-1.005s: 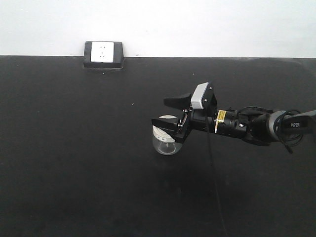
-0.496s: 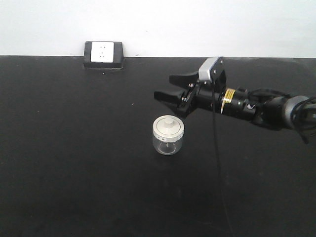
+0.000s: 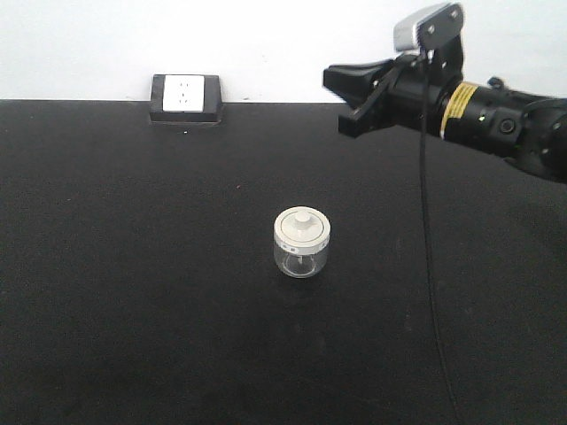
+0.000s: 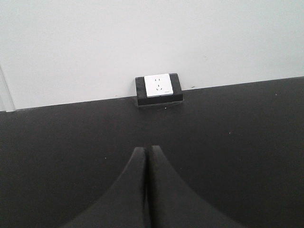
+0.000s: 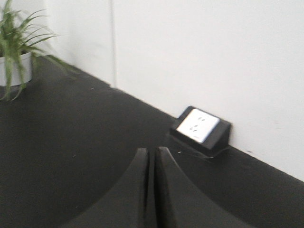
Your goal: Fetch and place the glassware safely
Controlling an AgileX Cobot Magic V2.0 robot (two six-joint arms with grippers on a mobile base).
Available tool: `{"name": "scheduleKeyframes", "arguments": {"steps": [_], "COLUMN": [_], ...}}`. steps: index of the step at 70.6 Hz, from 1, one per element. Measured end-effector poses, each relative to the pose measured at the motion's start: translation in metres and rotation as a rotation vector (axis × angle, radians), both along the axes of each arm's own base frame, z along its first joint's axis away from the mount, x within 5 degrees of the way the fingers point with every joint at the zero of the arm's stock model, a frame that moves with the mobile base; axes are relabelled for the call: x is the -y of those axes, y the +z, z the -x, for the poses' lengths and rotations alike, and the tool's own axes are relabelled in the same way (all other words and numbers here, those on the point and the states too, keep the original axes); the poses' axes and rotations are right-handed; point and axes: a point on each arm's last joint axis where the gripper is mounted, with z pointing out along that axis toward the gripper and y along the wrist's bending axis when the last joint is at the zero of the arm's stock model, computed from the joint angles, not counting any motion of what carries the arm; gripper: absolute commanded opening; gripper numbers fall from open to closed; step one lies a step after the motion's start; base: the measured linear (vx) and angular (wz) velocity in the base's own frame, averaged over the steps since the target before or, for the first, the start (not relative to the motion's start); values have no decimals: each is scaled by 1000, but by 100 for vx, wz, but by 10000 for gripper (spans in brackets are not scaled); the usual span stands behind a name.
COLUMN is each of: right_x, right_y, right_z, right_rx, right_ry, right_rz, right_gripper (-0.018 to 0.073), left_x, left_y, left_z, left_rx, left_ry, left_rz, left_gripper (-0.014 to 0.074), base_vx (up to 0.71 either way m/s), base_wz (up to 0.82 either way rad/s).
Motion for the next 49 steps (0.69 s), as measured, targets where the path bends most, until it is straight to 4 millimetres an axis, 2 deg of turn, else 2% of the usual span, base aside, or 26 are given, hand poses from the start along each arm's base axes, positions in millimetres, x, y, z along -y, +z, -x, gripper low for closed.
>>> {"name": "scheduleKeyframes", "arguments": {"steps": [32,40,49], "right_x": [34,49,79], "right_y": [50,51,44], "right_z": [21,32,49], "right_rx": [-23,-38,-80], "right_ry": [-377,-454,-548], "right_rz": [4,3,-23], "right_gripper": [-3,-2,-2], "left_x": [0,0,0], "left_y": [0,0,0], "left_z": [0,0,0], "left_rx": [0,0,0], "left_ry": [0,0,0], "left_rz": [0,0,0], "left_gripper": [-7,-7,-7], "base_vx": [0,0,0], "base_wz": [0,0,0]}}
